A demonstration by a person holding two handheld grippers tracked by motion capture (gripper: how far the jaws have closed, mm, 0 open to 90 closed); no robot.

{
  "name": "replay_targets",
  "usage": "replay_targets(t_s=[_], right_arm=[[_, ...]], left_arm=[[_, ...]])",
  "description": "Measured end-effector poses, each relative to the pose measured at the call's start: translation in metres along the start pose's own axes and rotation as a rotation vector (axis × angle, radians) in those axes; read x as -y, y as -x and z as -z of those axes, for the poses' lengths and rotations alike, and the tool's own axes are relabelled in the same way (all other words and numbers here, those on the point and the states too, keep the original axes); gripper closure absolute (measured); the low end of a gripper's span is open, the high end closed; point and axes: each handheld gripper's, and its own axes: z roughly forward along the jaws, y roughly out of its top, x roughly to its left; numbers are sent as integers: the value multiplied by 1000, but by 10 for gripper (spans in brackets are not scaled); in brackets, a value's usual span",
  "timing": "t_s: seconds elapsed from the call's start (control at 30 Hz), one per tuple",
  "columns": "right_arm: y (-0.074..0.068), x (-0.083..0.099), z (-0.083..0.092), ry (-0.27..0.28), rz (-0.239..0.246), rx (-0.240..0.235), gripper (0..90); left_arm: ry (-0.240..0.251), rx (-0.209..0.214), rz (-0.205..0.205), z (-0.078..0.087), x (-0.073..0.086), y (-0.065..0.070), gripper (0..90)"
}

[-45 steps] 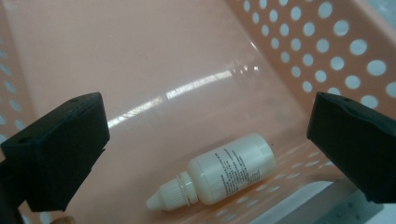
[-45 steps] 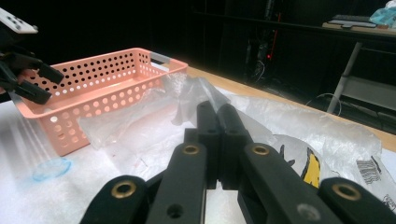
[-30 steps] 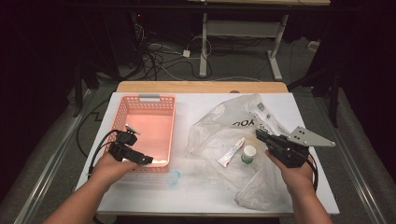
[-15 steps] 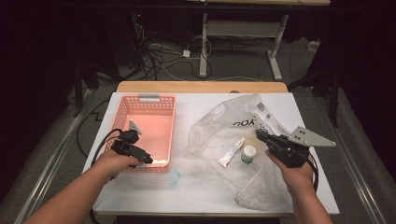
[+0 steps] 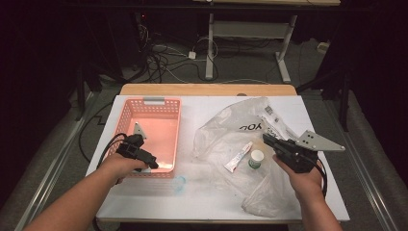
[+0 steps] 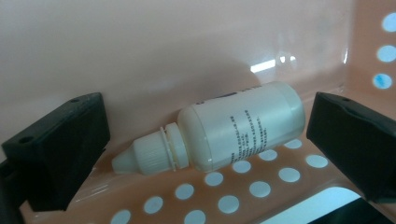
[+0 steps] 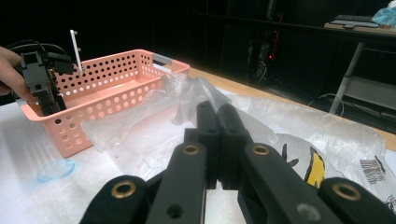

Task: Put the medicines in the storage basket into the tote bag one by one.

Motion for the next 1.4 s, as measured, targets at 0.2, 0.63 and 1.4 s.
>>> replay_targets(t_s=[0.2,0.63,1.4], right_arm=[[1,0,0,2,4,-3,900],[0,-1,1,3,7,-1,900],[0,0,1,3,-5,-5,900]], left_arm=[[11,13,0,2,0,1,56],[58,55,-52,7,3,9,342],[199,-9,-243,17,9,30,876]])
